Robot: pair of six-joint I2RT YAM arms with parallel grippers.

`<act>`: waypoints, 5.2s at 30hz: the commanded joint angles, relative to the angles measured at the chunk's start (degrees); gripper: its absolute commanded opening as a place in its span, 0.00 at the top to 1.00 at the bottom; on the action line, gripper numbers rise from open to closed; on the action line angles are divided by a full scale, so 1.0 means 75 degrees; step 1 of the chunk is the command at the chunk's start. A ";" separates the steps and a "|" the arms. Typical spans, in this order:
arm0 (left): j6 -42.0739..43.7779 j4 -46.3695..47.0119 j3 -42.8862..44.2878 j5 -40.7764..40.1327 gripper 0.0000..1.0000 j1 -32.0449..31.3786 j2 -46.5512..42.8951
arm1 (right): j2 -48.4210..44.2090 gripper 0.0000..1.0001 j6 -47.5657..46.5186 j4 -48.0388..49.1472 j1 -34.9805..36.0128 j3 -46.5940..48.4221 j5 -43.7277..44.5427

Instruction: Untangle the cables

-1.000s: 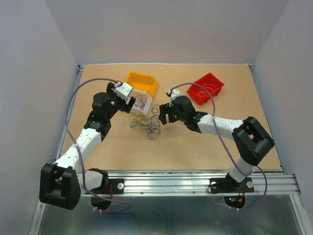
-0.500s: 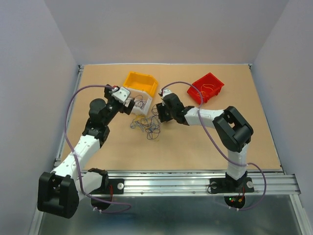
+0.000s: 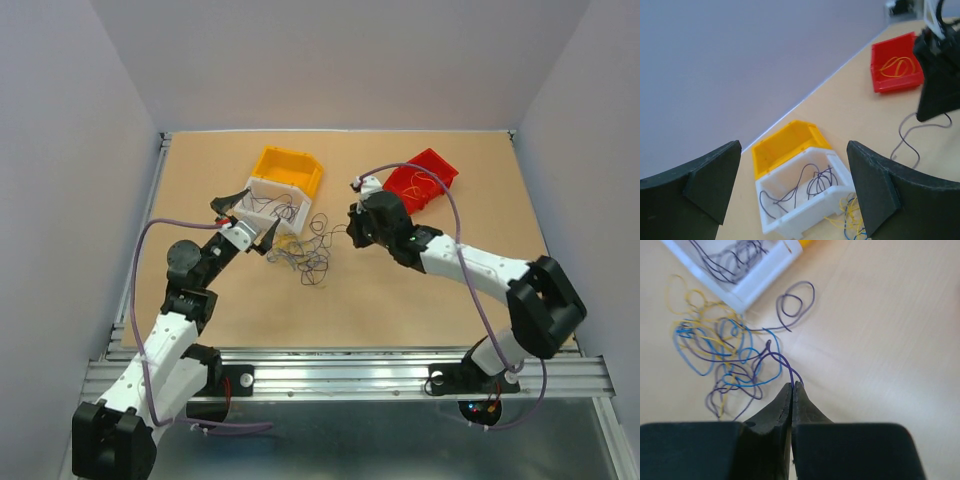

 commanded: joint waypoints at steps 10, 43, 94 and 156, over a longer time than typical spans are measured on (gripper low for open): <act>0.0280 0.0132 0.1934 0.1469 0.01 -0.1863 0.1403 | -0.4065 0.99 0.0619 0.2462 -0.0002 -0.2407 -0.1385; 0.0972 -0.1635 0.3457 0.0637 0.60 -0.3451 0.5739 | -0.6851 0.99 0.0830 0.2755 -0.0002 -0.3544 -0.0662; 0.0095 -0.3771 0.4363 0.1726 1.00 -0.3217 0.2886 | -0.5251 0.52 0.0234 0.2318 -0.0002 -0.3016 -0.0526; -0.1252 -0.3160 0.7160 -0.0124 1.00 -0.3182 0.1757 | 0.0913 0.49 -0.0026 0.7244 0.0220 -0.1284 -0.4843</act>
